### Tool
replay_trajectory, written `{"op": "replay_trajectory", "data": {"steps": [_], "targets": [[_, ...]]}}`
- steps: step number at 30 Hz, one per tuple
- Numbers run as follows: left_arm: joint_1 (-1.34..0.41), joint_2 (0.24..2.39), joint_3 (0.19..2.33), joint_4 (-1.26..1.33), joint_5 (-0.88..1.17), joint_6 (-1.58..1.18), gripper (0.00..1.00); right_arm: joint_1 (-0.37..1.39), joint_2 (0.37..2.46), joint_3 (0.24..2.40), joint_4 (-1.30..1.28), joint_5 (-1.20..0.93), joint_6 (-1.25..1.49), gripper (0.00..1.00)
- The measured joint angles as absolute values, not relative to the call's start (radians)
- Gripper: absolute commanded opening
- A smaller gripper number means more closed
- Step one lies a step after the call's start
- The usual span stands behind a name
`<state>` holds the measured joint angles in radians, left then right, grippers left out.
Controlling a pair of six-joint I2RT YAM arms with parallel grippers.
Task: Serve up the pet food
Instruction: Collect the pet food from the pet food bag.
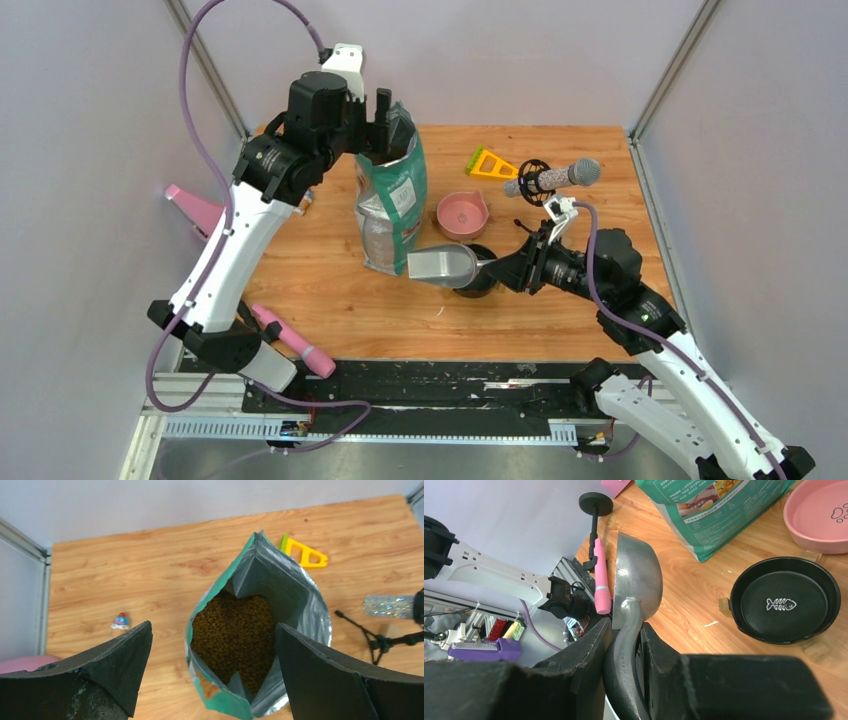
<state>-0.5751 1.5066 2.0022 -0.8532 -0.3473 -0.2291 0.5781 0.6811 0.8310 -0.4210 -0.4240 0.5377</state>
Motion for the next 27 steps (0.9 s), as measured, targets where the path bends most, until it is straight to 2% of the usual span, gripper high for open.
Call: {"op": "replay_trajectory", "data": {"steps": [6,12,14,16,17,18,19,20,22,27], "targets": [[-0.555,1.606,2.099,-0.925,-0.355,-0.141,1.0,0.578,0.678,0.829,-0.421,-0.444,0.525,0.0],[-0.502,1.742,2.198,-0.996,-0.27,-0.064,1.0,0.578,0.688,0.798,-0.423,-0.455,0.523,0.0],[-0.494,1.783,2.225,-1.018,-0.248,-0.039,0.94,0.578,0.699,0.798,-0.421,-0.458,0.521,0.0],[-0.492,1.818,2.255,-1.043,-0.24,-0.019,0.79,0.578,0.71,0.798,-0.421,-0.463,0.521,0.0],[-0.492,1.837,2.278,-1.058,-0.239,-0.01,0.61,0.578,0.715,0.798,-0.421,-0.464,0.521,0.0],[-0.492,1.851,2.296,-1.068,-0.242,-0.003,0.37,0.578,0.721,0.798,-0.421,-0.466,0.521,0.0],[-0.492,1.864,2.312,-1.076,-0.246,0.01,0.24,0.578,0.728,0.798,-0.421,-0.467,0.521,0.0],[-0.492,1.87,2.32,-1.082,-0.249,0.007,0.05,0.578,0.732,0.798,-0.421,-0.469,0.521,0.0],[-0.493,1.874,2.327,-1.09,-0.268,0.027,0.0,0.578,0.741,0.798,-0.421,-0.474,0.521,0.0],[-0.497,1.872,2.312,-1.073,-0.364,0.054,0.0,0.578,0.751,0.798,-0.421,-0.478,0.521,0.0]]}}
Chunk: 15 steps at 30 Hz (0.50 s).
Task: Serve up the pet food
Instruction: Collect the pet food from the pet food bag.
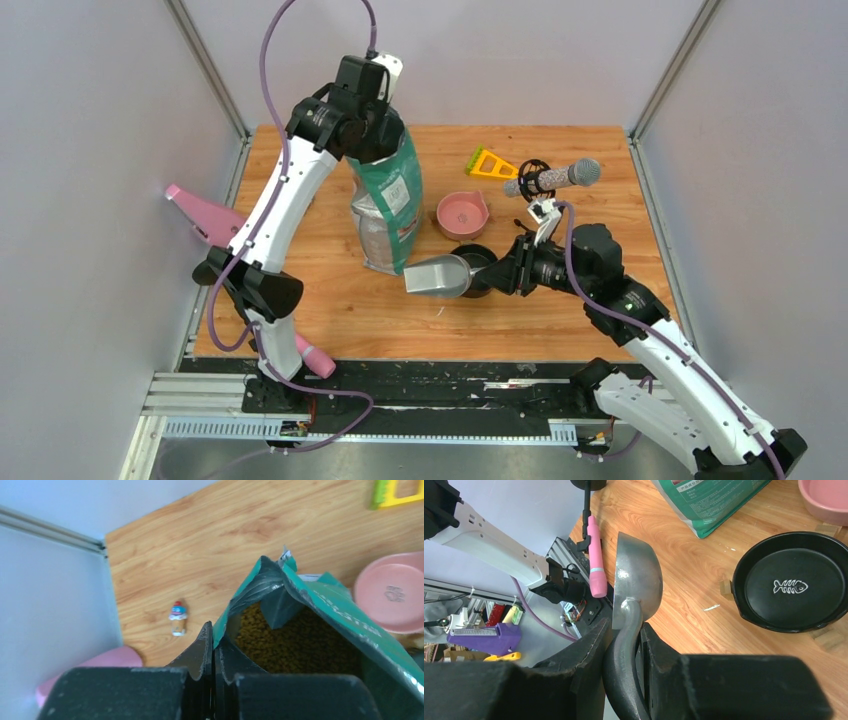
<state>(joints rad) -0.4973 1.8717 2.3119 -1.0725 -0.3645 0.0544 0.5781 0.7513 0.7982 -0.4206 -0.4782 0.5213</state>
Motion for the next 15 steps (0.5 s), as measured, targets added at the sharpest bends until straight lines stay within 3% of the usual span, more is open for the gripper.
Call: {"op": "replay_trajectory", "data": {"steps": [15], "targets": [[-0.507,1.862,2.275,-1.008,-0.654,0.361,0.0,0.578,0.764,0.805,-0.413,-0.455,0.53,0.0]]}}
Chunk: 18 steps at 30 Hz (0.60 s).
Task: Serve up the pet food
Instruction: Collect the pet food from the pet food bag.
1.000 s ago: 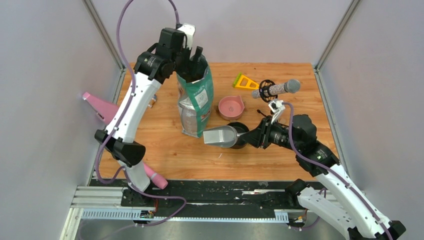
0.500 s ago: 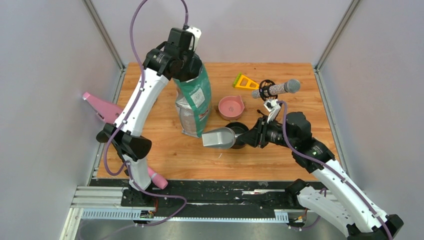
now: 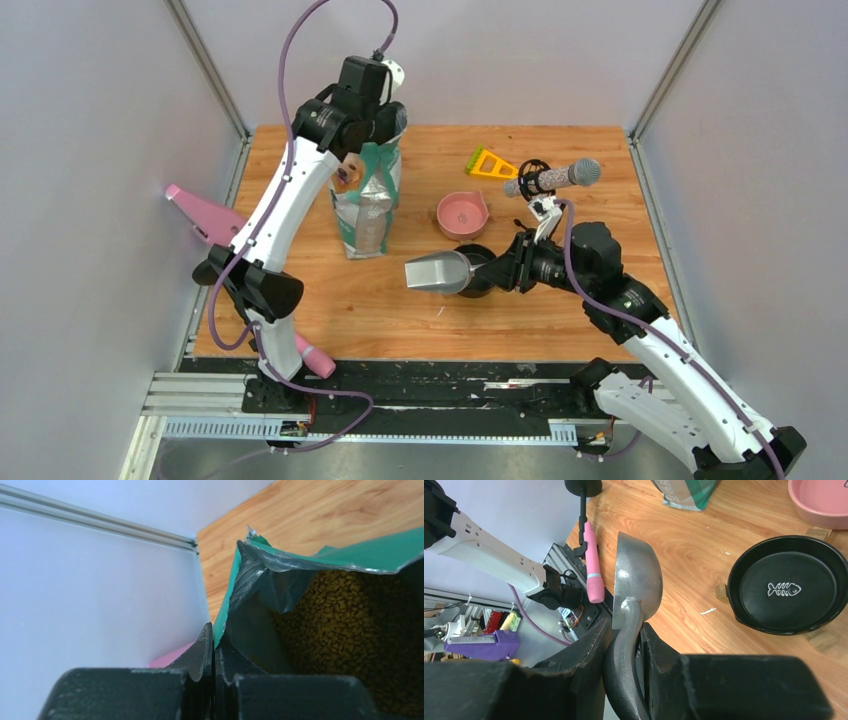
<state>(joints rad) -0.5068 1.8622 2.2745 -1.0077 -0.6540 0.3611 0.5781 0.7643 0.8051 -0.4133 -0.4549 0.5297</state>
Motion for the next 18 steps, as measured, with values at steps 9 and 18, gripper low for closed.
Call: {"op": "replay_trajectory", "data": {"steps": [9,18], "targets": [[-0.488,1.862,2.275,-0.925,-0.688,0.501,0.0,0.578,0.766,0.811,-0.41,-0.427,0.531,0.0],[-0.55,1.862,2.277,-0.978,-0.583,0.403,0.0,0.578,0.752,0.871,-0.429,-0.345,0.534,0.0]]}}
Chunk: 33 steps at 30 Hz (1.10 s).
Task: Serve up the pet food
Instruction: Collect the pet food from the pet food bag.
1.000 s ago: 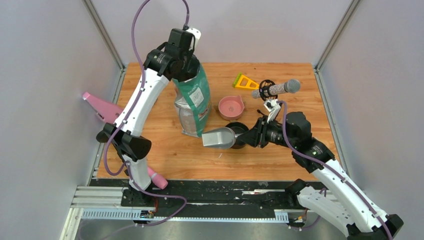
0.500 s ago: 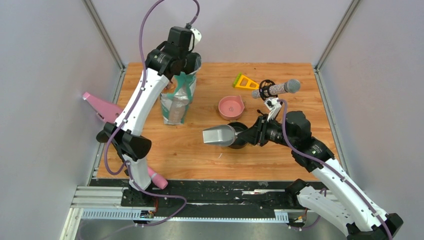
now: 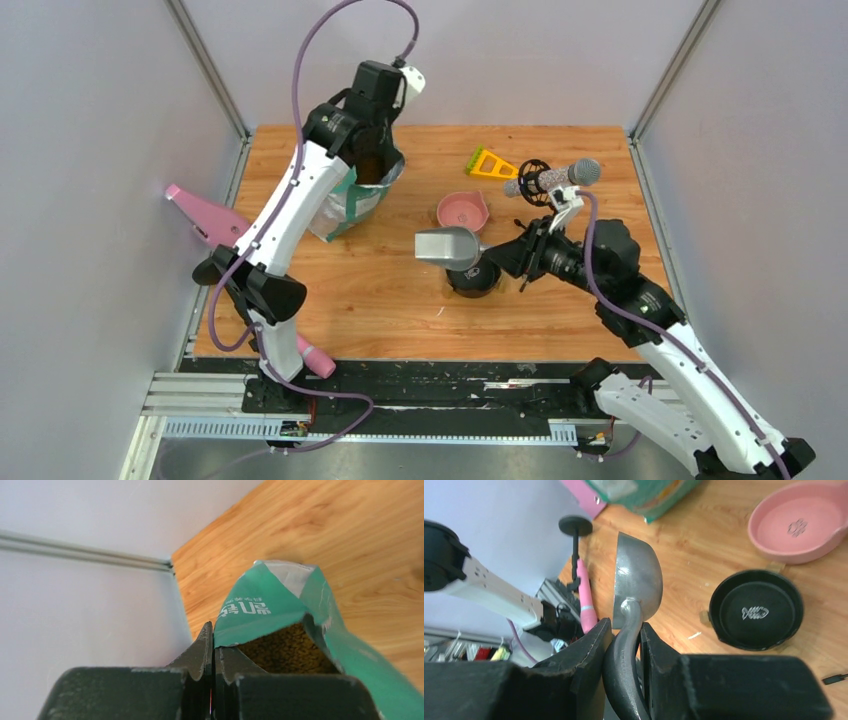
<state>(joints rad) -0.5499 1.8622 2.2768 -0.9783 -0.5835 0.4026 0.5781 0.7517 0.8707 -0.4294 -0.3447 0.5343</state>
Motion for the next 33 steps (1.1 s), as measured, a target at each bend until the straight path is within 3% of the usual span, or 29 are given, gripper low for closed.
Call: {"op": "replay_trajectory", "data": {"steps": [11,22,33], "targets": [[-0.844,1.887,2.235,-0.946,-0.614,0.339,0.0,0.578,0.595,1.039,-0.54,-0.042,0.579,0.0],[-0.975,1.887,2.163,-0.907,-0.594,0.229,0.0,0.578,0.575,1.099,-0.707,0.0,0.696,0.0],[-1.071,1.887,2.079,-0.87,-0.584,0.162,0.0,0.58,0.709,1.122,-0.833,0.011,0.788,0.0]]}}
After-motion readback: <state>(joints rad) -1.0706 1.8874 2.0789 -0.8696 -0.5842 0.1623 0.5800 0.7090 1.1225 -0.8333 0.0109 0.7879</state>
